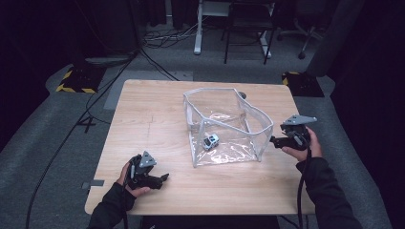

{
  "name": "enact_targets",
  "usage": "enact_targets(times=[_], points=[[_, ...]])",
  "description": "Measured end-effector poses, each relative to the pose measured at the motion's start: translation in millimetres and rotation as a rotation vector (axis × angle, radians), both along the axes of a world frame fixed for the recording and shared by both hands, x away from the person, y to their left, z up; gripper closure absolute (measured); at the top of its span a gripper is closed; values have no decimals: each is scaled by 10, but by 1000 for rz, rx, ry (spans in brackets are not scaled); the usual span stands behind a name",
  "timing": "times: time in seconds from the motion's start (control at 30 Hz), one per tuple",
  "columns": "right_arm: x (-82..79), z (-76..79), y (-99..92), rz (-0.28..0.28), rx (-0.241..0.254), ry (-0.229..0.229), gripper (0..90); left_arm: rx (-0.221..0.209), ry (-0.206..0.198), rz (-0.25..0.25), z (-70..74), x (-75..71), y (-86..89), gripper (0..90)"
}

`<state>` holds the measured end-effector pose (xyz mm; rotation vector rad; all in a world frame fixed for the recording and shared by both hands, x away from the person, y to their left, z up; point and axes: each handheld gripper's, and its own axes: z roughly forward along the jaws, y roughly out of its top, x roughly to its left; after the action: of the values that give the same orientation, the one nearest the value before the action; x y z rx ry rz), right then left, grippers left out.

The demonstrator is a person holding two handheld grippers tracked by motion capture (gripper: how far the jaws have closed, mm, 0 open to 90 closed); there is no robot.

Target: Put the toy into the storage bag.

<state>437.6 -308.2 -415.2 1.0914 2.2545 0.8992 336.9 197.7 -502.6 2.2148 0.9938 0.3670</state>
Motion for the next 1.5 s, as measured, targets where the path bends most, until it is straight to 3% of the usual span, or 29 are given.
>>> enact_targets(times=[0.87, 1.5], points=[[-294, -321, -142, 36, -46, 19, 268, -10, 3, 8, -5, -4, -4, 136], [-581, -558, -371, 38, -22, 20, 267, -8, 3, 7, -5, -4, -3, 136]])
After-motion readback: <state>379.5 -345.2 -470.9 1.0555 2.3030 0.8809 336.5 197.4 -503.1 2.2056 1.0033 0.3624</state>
